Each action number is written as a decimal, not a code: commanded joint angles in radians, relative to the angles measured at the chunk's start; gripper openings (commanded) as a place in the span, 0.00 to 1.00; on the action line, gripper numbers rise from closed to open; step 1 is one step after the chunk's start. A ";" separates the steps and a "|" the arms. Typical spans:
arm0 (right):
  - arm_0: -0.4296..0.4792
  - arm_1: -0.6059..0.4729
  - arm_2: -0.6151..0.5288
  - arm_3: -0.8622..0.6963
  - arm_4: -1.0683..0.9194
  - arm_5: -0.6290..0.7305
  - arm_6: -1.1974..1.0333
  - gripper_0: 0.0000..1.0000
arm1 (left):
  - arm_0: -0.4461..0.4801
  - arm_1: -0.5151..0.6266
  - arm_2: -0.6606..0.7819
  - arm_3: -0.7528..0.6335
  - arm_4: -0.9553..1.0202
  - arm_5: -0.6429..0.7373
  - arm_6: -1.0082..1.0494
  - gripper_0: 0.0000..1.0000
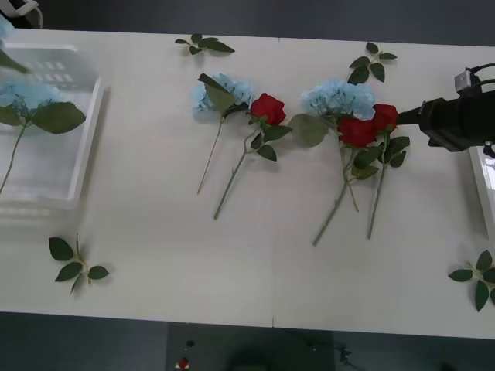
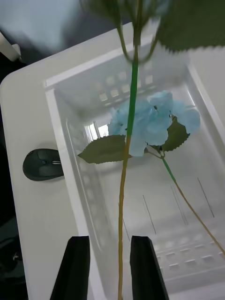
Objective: Put the red flowers into the right box and the blue flowers into the left box
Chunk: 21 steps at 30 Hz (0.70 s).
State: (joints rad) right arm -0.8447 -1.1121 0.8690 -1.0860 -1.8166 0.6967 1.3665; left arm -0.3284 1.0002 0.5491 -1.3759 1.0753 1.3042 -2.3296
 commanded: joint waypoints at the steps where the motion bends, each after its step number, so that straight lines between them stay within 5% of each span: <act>1: -0.060 0.002 -0.002 0.017 0.108 0.021 -0.086 1.00 | -0.017 0.005 -0.015 -0.022 0.005 -0.008 0.055 1.00; 12: -0.065 0.152 -0.002 0.092 0.309 -0.025 -0.191 1.00 | -0.150 -0.094 -0.075 -0.023 0.163 0.164 0.069 1.00; 21: -0.094 0.253 -0.002 0.221 0.338 -0.063 -0.193 1.00 | -0.365 -0.293 -0.278 -0.026 -0.066 0.159 0.279 1.00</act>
State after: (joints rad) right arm -0.8882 -0.8694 0.8811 -0.8982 -1.4948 0.6373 1.2176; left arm -0.6334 0.7357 0.2873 -1.3757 1.0586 1.4632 -2.0744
